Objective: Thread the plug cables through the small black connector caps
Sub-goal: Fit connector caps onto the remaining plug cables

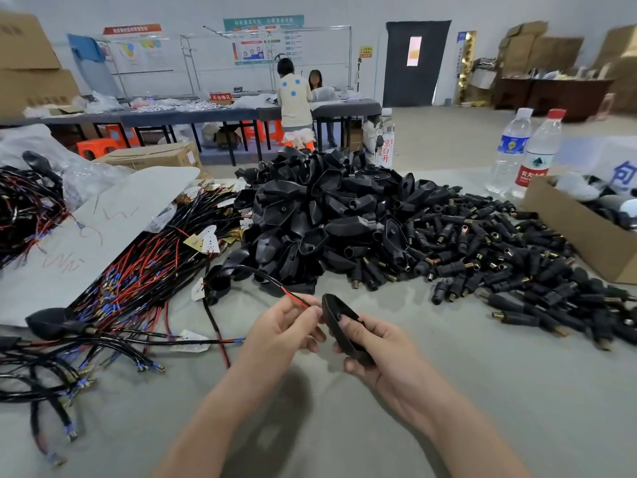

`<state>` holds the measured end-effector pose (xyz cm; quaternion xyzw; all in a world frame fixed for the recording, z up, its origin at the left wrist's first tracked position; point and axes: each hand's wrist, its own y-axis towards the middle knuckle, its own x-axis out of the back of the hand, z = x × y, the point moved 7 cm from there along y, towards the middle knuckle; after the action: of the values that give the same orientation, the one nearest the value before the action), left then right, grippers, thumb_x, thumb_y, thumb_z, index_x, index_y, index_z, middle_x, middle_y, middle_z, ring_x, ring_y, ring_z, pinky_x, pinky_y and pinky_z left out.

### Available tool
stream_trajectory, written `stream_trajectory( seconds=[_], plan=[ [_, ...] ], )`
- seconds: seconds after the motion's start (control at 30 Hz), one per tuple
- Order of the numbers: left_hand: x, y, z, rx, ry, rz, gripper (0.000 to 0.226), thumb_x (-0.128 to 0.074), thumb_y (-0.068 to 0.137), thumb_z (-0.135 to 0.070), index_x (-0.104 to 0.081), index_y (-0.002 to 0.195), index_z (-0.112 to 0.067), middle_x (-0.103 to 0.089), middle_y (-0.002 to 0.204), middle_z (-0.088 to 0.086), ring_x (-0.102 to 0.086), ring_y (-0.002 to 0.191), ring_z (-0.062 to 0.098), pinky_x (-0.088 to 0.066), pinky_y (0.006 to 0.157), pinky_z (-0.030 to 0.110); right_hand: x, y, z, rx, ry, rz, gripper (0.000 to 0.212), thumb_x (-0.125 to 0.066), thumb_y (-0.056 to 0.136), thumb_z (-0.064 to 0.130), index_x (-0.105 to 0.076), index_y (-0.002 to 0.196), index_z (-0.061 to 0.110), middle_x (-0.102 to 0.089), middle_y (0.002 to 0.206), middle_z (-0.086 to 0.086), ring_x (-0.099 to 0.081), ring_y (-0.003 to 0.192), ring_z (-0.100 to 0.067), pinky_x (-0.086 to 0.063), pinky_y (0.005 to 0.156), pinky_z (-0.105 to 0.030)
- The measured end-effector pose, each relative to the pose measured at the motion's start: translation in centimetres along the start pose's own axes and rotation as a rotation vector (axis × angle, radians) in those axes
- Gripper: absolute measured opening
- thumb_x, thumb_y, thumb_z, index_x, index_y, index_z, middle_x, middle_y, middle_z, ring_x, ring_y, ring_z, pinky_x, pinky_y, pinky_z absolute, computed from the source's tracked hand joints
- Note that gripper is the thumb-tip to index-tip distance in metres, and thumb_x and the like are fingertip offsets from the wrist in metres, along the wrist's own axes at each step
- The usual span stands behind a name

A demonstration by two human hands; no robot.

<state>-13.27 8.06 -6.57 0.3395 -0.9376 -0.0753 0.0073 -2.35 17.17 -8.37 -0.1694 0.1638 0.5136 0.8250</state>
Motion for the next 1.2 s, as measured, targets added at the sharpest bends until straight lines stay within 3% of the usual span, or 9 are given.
stream_trajectory(
  seconds=[0.17,0.27,0.33,0.47,0.6,0.77,0.83,0.93,1.2],
  plan=[
    [2.3,-0.1,-1.1,-0.098,-0.12,-0.212,0.012,-0.054,0.101,-0.01,-0.066,0.101,-0.012,-0.075,0.101,0.009,-0.071,0.088,0.022,-0.057,0.073,0.027,1.7,0.2,0.4,0.02,0.079,-0.141,0.016,-0.07,0.084,0.016,-0.077,0.09,0.003,-0.07,0.086,-0.013,-0.07,0.068,-0.014,-0.051,0.047,-0.02],
    [3.5,-0.1,-1.9,-0.161,-0.177,-0.294,0.01,-0.054,0.101,-0.008,-0.064,0.103,-0.01,-0.075,0.103,0.013,-0.073,0.092,0.025,-0.058,0.076,0.025,2.9,0.3,0.7,0.039,0.093,-0.224,0.01,-0.062,0.094,0.005,-0.071,0.098,0.002,-0.07,0.078,-0.01,-0.068,0.064,-0.012,-0.049,0.045,-0.017],
    [3.7,-0.2,-2.4,-0.185,-0.231,-0.305,0.008,-0.059,0.098,-0.011,-0.066,0.101,-0.013,-0.075,0.103,0.016,-0.073,0.091,0.027,-0.058,0.077,0.024,3.4,0.5,0.6,0.027,0.148,-0.23,0.015,-0.058,0.096,-0.001,-0.07,0.105,0.001,-0.07,0.083,-0.01,-0.068,0.071,-0.014,-0.055,0.053,-0.018],
    [2.7,-0.6,-2.9,-0.204,-0.275,-0.257,0.017,-0.066,0.087,-0.021,-0.067,0.101,-0.012,-0.075,0.102,0.018,-0.074,0.09,0.028,-0.058,0.077,0.025,2.9,0.9,0.6,0.021,0.24,-0.164,0.034,-0.047,0.091,-0.012,-0.067,0.117,-0.001,-0.07,0.114,-0.018,-0.068,0.101,-0.027,-0.06,0.085,-0.029],
    [1.4,-0.7,-2.6,-0.174,-0.202,-0.223,0.019,-0.064,0.088,-0.016,-0.064,0.103,-0.004,-0.077,0.097,0.015,-0.075,0.088,0.028,-0.059,0.073,0.023,1.9,0.8,0.5,0.072,0.127,-0.052,0.052,-0.045,0.088,-0.023,-0.068,0.12,0.01,-0.068,0.122,-0.017,-0.068,0.109,-0.023,-0.058,0.087,-0.027],
    [0.6,-0.8,-2.4,-0.156,-0.086,-0.181,0.011,-0.064,0.092,-0.008,-0.068,0.101,-0.004,-0.077,0.098,0.01,-0.074,0.087,0.022,-0.058,0.072,0.022,1.6,0.7,0.7,0.198,-0.134,0.005,0.057,-0.062,0.084,0.001,-0.058,0.135,0.024,-0.069,0.129,-0.001,-0.059,0.126,-0.017,-0.044,0.108,-0.033],
    [0.4,-1.0,-2.4,-0.16,-0.031,-0.184,0.01,-0.067,0.091,-0.008,-0.071,0.099,-0.006,-0.077,0.097,0.007,-0.072,0.081,0.017,-0.056,0.069,0.02,1.7,0.8,0.9,0.234,-0.19,0.0,0.056,-0.064,0.084,0.007,-0.056,0.137,0.025,-0.067,0.131,0.004,-0.058,0.128,-0.013,-0.043,0.108,-0.029],
    [0.2,-1.2,-2.4,-0.167,0.008,-0.203,0.007,-0.069,0.089,-0.009,-0.073,0.094,-0.012,-0.076,0.09,0.009,-0.068,0.073,0.013,-0.054,0.065,0.017,1.7,0.7,1.2,0.272,-0.229,-0.004,0.052,-0.064,0.089,0.006,-0.055,0.138,0.024,-0.066,0.132,0.008,-0.057,0.128,-0.007,-0.045,0.104,-0.019],
    [-0.4,-1.3,-2.3,-0.134,-0.062,-0.189,0.01,-0.066,0.09,-0.004,-0.074,0.093,-0.01,-0.076,0.086,0.01,-0.069,0.07,0.013,-0.055,0.066,0.017,1.7,0.4,1.5,0.295,-0.368,-0.035,0.046,-0.059,0.096,0.0,-0.057,0.139,0.017,-0.066,0.132,0.006,-0.057,0.126,-0.007,-0.041,0.112,-0.029]
  ],
)
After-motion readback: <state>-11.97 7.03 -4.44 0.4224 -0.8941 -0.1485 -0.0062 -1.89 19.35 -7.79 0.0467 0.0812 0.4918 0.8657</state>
